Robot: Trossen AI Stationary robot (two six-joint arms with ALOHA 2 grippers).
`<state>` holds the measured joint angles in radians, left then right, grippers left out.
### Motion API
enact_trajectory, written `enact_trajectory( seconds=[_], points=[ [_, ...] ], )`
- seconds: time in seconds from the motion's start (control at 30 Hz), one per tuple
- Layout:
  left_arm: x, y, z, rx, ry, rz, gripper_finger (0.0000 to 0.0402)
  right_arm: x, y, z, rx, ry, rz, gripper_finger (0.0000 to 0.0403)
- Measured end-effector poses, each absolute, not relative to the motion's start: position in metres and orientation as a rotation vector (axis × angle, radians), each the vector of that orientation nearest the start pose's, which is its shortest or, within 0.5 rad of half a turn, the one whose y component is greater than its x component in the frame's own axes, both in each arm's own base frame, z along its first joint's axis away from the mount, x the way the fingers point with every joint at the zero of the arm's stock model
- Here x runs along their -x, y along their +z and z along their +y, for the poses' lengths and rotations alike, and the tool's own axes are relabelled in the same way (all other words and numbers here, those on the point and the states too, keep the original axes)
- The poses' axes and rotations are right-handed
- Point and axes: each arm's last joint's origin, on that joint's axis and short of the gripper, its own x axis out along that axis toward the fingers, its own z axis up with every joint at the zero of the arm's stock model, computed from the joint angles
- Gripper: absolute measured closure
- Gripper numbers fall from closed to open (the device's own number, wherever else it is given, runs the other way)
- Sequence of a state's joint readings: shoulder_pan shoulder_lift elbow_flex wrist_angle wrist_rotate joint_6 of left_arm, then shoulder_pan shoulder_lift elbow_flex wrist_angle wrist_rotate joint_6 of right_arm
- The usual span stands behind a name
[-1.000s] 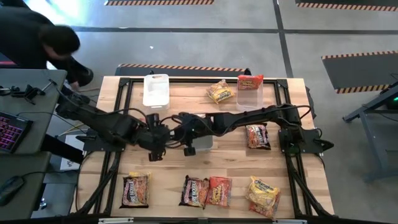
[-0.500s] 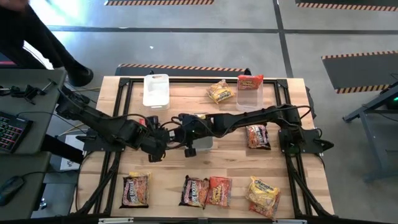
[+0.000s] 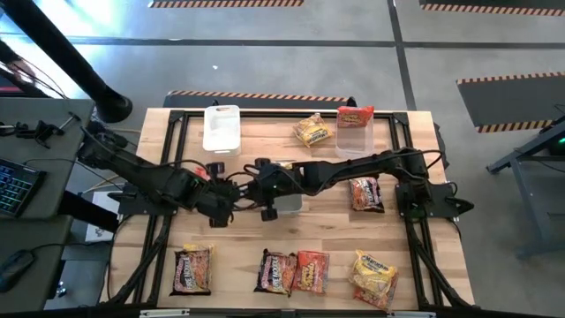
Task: Sort Maruchan noodles
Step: Put the black noodle pack into the white bin
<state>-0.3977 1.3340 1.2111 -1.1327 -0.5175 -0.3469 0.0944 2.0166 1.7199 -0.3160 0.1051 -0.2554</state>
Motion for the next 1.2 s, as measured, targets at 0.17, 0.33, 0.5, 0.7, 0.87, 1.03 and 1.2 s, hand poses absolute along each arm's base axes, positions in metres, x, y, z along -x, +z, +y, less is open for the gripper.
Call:
enact_trajectory(
  seconds=[0.17,0.33,0.5,0.7,0.87,1.03,1.2],
  points=[
    [-0.208,0.294,-0.068,-0.183,0.314,0.966,0.0309,-0.447,0.289,0.036,0.345,0.033,0.655,0.0224],
    [-0.194,0.285,-0.053,-0.106,0.322,0.831,0.0309,-0.427,0.309,0.023,0.333,0.02,0.716,0.0211],
    [-0.185,0.273,-0.04,-0.076,0.313,0.71,0.0309,-0.419,0.305,0.004,0.256,0.03,0.807,0.021],
    [-0.181,0.258,-0.025,-0.061,0.306,0.614,0.0309,-0.425,0.295,-0.013,0.168,0.084,0.76,0.021],
    [-0.175,0.249,-0.01,-0.041,0.318,0.601,0.0309,-0.422,0.272,-0.025,0.131,0.045,0.785,0.021],
    [-0.17,0.246,0.003,-0.063,0.347,0.594,0.0309,-0.416,0.253,-0.033,0.158,-0.061,0.833,0.021],
    [-0.171,0.243,0.014,-0.039,0.323,0.545,0.0309,-0.407,0.242,-0.039,0.197,-0.102,0.794,0.0236]
  ],
)
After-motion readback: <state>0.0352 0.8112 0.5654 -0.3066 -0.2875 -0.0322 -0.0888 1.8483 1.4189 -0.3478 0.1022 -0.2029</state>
